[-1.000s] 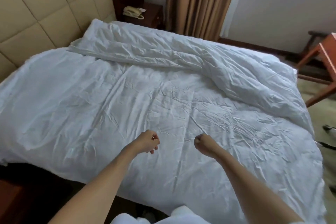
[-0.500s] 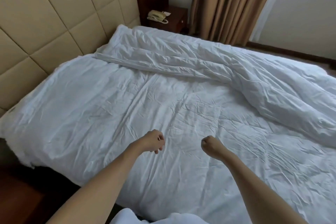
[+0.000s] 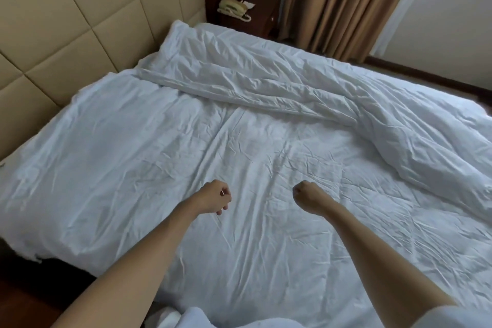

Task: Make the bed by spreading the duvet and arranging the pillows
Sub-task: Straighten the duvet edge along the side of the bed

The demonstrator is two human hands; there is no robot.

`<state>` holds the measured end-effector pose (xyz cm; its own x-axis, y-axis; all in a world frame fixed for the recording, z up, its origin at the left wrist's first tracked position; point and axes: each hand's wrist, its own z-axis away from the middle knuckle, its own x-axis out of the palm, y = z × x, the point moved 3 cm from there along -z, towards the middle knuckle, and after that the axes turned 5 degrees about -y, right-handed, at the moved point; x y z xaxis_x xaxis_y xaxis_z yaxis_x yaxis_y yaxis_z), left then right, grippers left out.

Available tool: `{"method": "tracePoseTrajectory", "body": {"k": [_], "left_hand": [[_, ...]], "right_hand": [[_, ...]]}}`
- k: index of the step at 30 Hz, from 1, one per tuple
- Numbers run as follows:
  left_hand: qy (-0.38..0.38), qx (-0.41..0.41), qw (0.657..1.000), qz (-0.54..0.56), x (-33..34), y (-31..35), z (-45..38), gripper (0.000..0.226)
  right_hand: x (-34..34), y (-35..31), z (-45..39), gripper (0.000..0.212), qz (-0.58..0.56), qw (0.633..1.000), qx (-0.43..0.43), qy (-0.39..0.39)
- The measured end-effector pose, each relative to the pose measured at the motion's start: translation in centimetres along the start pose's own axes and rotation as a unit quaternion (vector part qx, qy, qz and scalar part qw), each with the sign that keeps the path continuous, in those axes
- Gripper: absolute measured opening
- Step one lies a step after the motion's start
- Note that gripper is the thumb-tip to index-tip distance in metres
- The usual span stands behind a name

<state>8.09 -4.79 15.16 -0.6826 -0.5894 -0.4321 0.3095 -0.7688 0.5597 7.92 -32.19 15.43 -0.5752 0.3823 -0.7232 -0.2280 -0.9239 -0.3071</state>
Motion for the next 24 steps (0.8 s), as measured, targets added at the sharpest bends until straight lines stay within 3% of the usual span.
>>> {"method": "tracePoseTrajectory", "body": {"k": [7, 12, 15, 20, 24], "left_hand": [[-0.028, 0.045, 0.998, -0.036, -13.1, -6.8, -4.2, 0.017], [-0.024, 0.055, 0.996, -0.066, -23.7, -10.6, -6.5, 0.017], [-0.02, 0.085, 0.992, -0.089, -30.0, -10.9, -9.1, 0.017], [-0.026, 0.101, 0.988, -0.112, -36.2, -11.0, -14.1, 0.017], [-0.001, 0.101, 0.985, -0.138, -40.4, -11.0, -19.3, 0.016]], "right_hand": [[1.0, -10.7, -5.2, 0.025, -0.08, 0.996, 0.04, 0.009], [0.3, -20.3, -8.5, 0.012, -0.102, 0.995, 0.004, 0.02], [-1.2, -25.3, -11.2, 0.015, -0.103, 0.994, 0.008, 0.038], [-3.6, -28.8, -16.6, 0.039, -0.103, 0.991, 0.076, 0.048], [-4.9, -29.8, -22.5, 0.019, -0.07, 0.995, 0.054, 0.055]]}}
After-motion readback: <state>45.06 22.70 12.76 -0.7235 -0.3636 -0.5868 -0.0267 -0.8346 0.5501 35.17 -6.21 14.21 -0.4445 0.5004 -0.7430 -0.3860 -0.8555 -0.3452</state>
